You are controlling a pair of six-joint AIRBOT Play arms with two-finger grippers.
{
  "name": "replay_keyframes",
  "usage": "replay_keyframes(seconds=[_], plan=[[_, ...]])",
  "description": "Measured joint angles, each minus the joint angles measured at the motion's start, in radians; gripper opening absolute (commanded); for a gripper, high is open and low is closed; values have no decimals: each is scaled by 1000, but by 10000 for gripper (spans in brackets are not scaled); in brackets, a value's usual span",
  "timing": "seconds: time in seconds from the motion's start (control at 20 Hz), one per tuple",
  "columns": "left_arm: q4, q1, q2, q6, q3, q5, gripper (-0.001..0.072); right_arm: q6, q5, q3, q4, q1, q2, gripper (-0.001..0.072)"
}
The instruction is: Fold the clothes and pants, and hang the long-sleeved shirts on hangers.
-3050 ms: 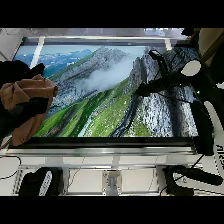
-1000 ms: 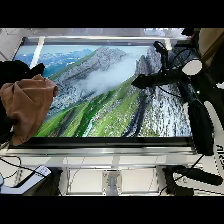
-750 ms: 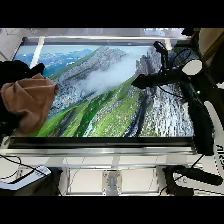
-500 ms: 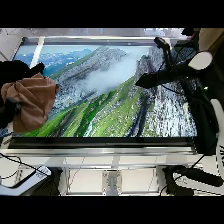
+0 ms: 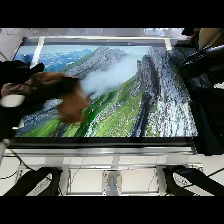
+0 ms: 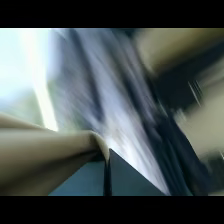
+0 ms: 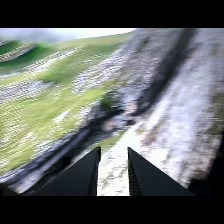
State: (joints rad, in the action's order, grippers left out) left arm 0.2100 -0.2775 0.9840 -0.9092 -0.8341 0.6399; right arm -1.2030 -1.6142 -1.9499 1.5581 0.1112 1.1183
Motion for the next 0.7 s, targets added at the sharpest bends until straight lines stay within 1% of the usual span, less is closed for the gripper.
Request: replay_keyframes(seconds=[0.05,0.1,0.2,0.25,0.3,0.35,0.4,0.5,0.55,0.65,0.7], plan=[[-9,-126,40,-1,-4,-76,9,4,-2,-21,37,-26,-13,304],[-26,-248,94,-4,-13,-150,10,7,-2,-34,61,-57,-21,450],[-67,-431,219,-8,-56,-247,20,10,-3,-42,84,-129,-28,464],[-85,-499,287,-7,-90,-280,238,9,0,-38,86,-165,-29,464],[-98,-545,344,-8,-129,-305,553,3,2,-27,82,-202,-28,464],[-108,-574,393,-8,-171,-323,599,-3,5,-13,70,-234,-25,464],[-114,-587,434,-5,-217,-338,599,-7,6,10,55,-266,-23,464],[-120,-554,468,18,-295,-360,599,-17,8,83,10,-321,-21,465],[-122,-513,466,24,-322,-366,599,-23,9,134,-14,-344,-21,464],[-115,-378,424,35,-359,-359,584,-33,9,280,-85,-384,-32,464],[-95,-297,393,38,-369,-323,461,-36,16,382,-127,-399,-46,464]])
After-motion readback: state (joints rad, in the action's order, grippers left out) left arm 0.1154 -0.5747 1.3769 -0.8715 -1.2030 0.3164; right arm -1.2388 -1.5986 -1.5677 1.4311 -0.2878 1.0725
